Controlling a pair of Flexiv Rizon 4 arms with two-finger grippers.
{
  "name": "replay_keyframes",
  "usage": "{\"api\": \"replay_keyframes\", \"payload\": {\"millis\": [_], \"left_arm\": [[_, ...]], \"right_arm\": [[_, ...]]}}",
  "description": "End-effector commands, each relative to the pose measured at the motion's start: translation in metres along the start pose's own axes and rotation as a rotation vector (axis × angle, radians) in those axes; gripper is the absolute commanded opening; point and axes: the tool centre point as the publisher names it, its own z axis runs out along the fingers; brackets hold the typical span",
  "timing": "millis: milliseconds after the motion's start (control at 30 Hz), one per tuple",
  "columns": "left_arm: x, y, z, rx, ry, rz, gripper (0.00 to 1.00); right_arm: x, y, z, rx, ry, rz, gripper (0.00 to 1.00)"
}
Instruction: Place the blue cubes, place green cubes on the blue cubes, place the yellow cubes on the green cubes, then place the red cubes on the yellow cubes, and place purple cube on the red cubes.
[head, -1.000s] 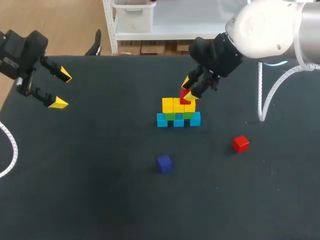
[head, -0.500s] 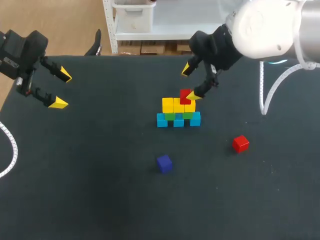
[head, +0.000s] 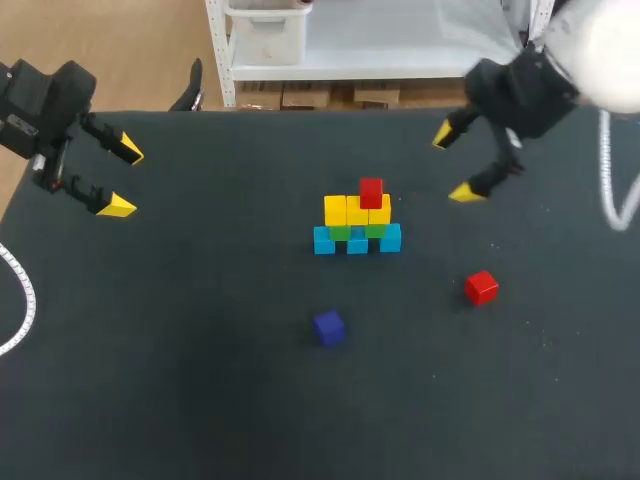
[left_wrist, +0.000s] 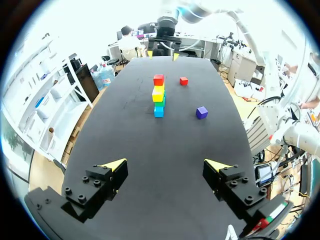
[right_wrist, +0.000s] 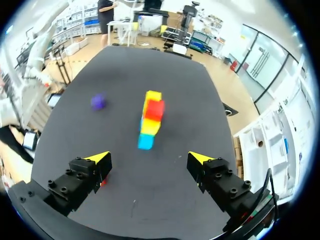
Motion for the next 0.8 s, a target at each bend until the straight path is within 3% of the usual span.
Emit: {"api": "replay_keyframes", "payload": {"millis": [33,433,800], "left_arm": [[0.001,0.0,0.0,-0.001,-0.003,0.003,1.0],[0.001,0.0,0.0,-0.001,-0.003,0.003,1.0],[0.001,0.0,0.0,-0.001,-0.003,0.003,1.0]], "right_arm": [[0.019,0.033,-0.007,-0.01,-0.014,-0.074,1.0],[0.058,0.088,0.004,-0.132,-0.034,-0.216,1.0],[0.075,0.111,0.035,-0.15,-0.099,-0.206,1.0]]}}
